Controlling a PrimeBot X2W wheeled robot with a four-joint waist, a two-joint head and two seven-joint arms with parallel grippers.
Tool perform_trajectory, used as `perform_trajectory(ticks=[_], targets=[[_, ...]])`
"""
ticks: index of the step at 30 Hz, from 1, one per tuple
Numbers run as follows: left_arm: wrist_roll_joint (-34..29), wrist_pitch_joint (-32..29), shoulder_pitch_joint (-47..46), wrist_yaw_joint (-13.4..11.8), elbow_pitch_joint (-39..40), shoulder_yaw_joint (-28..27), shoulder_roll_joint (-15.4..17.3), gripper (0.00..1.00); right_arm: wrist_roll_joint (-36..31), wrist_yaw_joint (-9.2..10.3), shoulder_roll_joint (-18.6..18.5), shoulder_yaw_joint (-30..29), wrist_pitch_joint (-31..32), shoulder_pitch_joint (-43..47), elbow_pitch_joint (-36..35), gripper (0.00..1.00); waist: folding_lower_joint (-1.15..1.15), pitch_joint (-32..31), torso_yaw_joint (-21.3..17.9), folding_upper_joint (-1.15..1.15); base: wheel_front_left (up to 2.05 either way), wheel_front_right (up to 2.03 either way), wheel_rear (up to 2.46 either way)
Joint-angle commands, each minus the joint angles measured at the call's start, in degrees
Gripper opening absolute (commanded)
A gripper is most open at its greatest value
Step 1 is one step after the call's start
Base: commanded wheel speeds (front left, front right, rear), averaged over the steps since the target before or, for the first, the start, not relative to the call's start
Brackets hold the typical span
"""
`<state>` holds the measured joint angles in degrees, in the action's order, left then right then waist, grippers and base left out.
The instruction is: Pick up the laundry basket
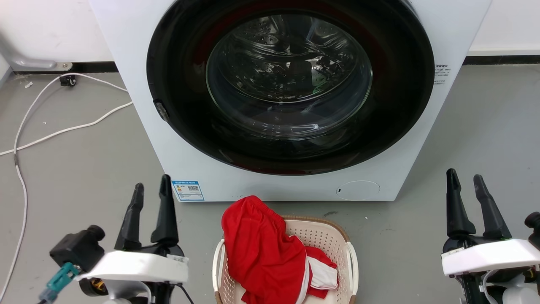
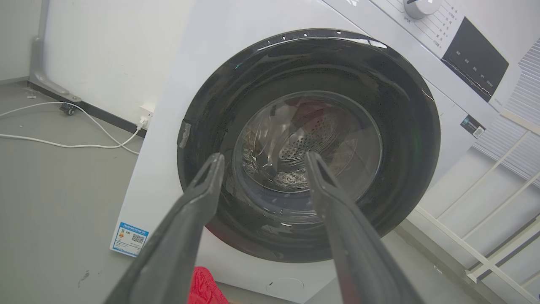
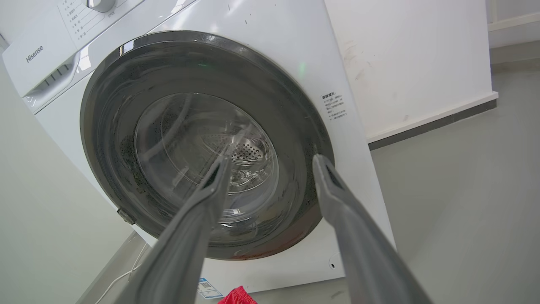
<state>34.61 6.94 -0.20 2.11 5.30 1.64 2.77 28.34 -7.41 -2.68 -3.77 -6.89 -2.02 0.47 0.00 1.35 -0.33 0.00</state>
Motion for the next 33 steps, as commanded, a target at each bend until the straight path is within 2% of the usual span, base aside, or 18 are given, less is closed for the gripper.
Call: perform_trajectory(ticks=[1,5,17,33], targets=[[-2.2,0.7,0.4,0.6,1.1,1.0,0.5,1.00,-2.7,-0.10,-0.2,-0.1,-0.7,0.2,-1.2,1.00,0.00,0.0,0.0,0.00,0.00,0.00,0.00],[-5.4,1.1,0.6,1.1,0.5,2.8,1.9,1.00,-5.8,-0.11,-0.2,0.2,-1.2,0.7,-0.7,1.00,0.00,0.0,0.0,0.00,0.00,0.00,0.00],[-13.1,3.0,1.5,-2.8,-0.1,8.5,4.9,1.00,-13.2,-0.11,-0.2,1.6,-2.9,1.7,2.0,1.00,0.00,-0.3,-0.1,0.00,0.00,0.00,0.00],[-20.9,5.0,1.5,-5.4,-1.4,13.3,7.1,1.00,-22.4,-0.07,-0.3,1.9,-5.1,1.6,5.6,1.00,0.00,0.3,-0.3,0.00,0.00,0.00,0.00]])
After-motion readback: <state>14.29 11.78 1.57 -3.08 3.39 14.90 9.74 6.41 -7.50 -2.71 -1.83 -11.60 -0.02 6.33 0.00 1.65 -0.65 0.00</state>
